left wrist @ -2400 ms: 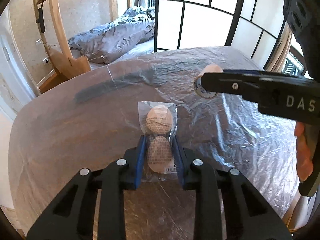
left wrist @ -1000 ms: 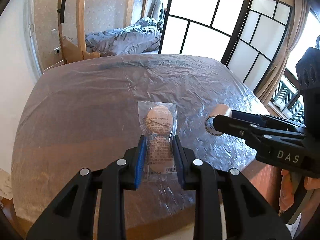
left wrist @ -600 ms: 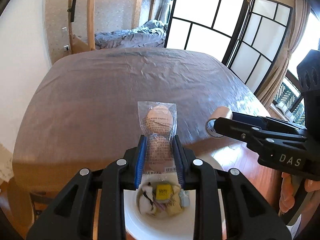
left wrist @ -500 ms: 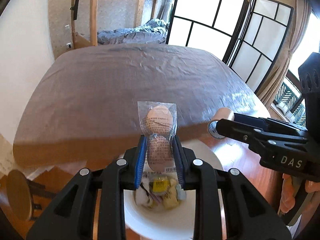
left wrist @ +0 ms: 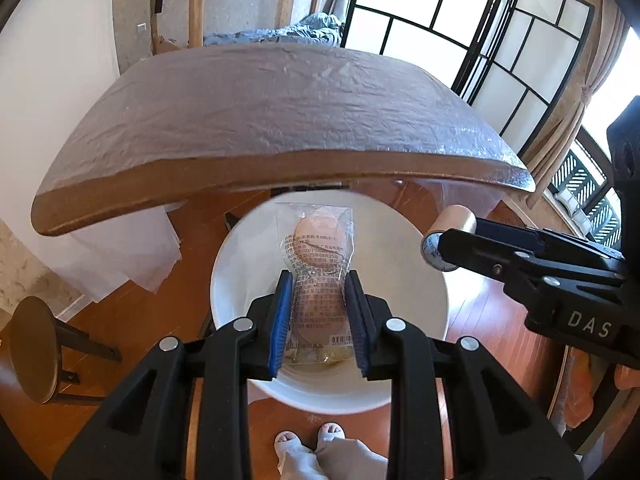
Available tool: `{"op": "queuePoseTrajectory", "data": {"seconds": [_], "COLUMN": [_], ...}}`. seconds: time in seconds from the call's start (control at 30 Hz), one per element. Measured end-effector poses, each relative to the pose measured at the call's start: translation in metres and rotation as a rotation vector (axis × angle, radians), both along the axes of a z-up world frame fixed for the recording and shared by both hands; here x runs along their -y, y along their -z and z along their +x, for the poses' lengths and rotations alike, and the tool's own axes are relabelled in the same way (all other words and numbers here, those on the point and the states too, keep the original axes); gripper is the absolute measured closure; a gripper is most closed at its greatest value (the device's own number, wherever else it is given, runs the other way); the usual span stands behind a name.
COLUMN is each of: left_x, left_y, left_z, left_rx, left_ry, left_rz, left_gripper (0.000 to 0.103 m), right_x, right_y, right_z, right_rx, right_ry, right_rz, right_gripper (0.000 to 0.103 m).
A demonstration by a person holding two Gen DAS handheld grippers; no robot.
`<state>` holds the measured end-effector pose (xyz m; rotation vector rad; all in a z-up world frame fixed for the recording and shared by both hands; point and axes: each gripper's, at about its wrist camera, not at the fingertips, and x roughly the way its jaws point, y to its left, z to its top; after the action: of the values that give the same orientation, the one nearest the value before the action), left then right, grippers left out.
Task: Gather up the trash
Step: 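Carry the beige roll with the right gripper over the bucket while the left carries the sponge packet, then open both grippers to drop the roll and sponge packet into the bucket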
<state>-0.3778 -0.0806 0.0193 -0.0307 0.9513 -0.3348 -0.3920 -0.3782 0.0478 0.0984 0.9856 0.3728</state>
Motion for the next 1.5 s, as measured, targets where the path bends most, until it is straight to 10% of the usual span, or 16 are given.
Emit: {"op": "queuePoseTrajectory", "data": {"seconds": [1.5], "left_x": [0.013], "left_y": [0.058], "left_z": [0.02], "left_rx": [-0.129], "left_ry": [0.094], "left_rz": [0.076], "left_gripper": [0.066], "right_x": [-0.007], "right_y": [0.063], "right_z": [0.025], "right_rx": [-0.108], "right_ry": [0.092], "right_rz": [-0.095], "right_gripper": [0.059]}}
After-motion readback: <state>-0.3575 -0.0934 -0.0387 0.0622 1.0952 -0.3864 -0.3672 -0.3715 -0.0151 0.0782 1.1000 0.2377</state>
